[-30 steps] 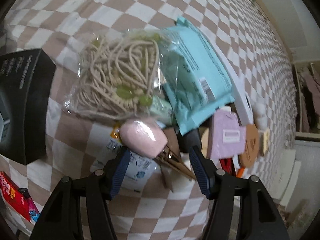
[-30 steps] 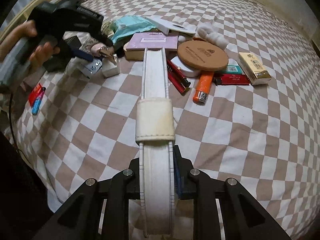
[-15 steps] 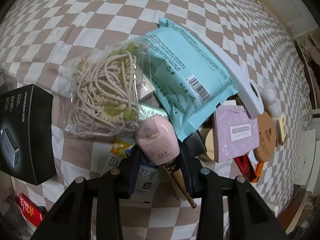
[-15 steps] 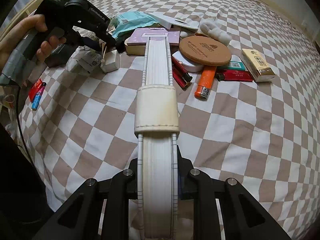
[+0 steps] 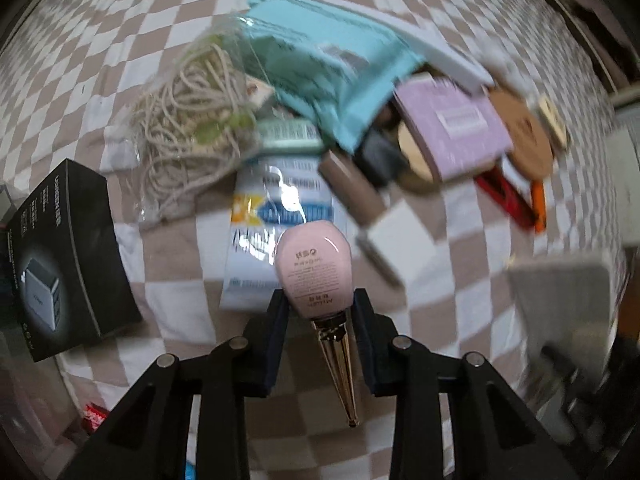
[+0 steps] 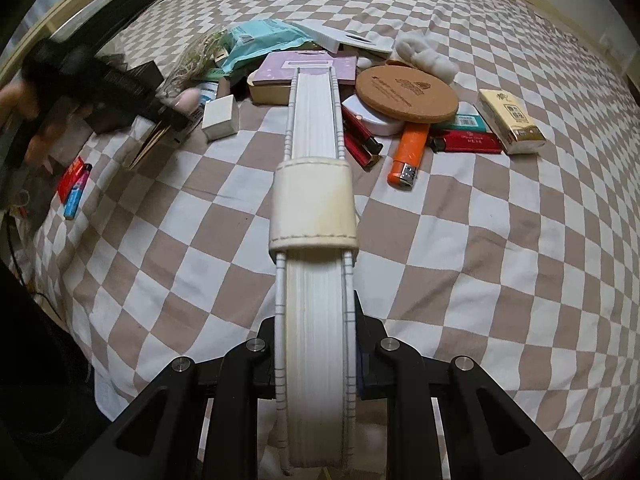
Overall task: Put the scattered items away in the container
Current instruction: 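Grasp the pink-capped gold-tipped brush with the left gripper while the right gripper holds the notebook, then lift the pink brush with the left gripper and carry it toward the clear box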
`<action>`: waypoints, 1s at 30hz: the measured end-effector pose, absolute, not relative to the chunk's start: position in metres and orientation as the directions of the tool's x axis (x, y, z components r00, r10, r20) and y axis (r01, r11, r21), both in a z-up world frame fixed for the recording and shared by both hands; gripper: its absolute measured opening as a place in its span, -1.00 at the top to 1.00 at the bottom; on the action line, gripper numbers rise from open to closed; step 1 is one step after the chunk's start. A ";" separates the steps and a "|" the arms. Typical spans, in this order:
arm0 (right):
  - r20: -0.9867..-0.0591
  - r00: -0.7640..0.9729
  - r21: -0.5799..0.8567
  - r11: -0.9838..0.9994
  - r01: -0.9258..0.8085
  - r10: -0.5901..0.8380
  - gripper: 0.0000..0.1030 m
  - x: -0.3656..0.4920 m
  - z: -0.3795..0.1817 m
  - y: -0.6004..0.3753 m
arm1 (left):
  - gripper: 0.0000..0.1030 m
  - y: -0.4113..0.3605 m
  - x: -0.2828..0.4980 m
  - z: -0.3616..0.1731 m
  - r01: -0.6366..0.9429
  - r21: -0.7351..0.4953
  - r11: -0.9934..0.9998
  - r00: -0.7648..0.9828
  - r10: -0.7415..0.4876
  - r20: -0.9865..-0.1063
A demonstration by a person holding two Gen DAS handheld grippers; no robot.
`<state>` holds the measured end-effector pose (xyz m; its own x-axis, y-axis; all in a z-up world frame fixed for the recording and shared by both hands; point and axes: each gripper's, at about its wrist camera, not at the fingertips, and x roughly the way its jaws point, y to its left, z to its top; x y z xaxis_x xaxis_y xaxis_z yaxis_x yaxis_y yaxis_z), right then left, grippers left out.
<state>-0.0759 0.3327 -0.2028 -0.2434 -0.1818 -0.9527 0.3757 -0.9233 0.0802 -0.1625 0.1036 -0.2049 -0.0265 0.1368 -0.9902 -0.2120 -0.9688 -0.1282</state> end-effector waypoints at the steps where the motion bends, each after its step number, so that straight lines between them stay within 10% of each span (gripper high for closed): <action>1: -0.953 -0.243 0.078 -0.924 0.374 -0.179 0.59 -0.076 -0.203 0.332 | 0.39 0.104 -0.157 -0.204 -0.239 -0.118 -0.964 -0.028 0.128 -0.991; 12: -0.957 -0.250 0.046 -0.926 0.374 -0.149 0.58 -0.074 -0.200 0.323 | 0.37 0.104 -0.093 -0.206 -0.526 0.022 -0.850 -0.126 0.052 -0.991; 16: -0.942 -0.282 0.069 -0.927 0.368 -0.182 0.28 -0.079 -0.192 0.321 | -0.40 0.105 -0.090 -0.202 -0.517 0.052 -0.854 -0.187 0.054 -0.981; 17: -0.937 -0.297 0.066 -0.928 0.367 -0.184 -0.02 -0.079 -0.188 0.319 | -0.40 0.106 -0.090 -0.201 -0.514 0.058 -0.856 -0.202 0.055 -0.978; 21: -0.923 -0.343 0.038 -0.931 0.364 -0.172 -0.07 -0.084 -0.179 0.314 | -0.36 0.109 -0.090 -0.204 -0.513 0.080 -0.855 -0.227 0.045 -0.973; 25: -0.928 -0.333 0.055 -0.945 0.323 -0.168 -0.07 -0.095 -0.183 0.318 | 0.21 0.112 -0.093 -0.213 -0.499 0.047 -0.865 -0.177 0.049 -0.983; 30: -0.934 -0.310 0.087 -0.955 0.282 -0.177 0.38 -0.102 -0.192 0.327 | 0.28 0.105 -0.088 -0.216 -0.484 0.027 -0.875 -0.156 0.056 -0.986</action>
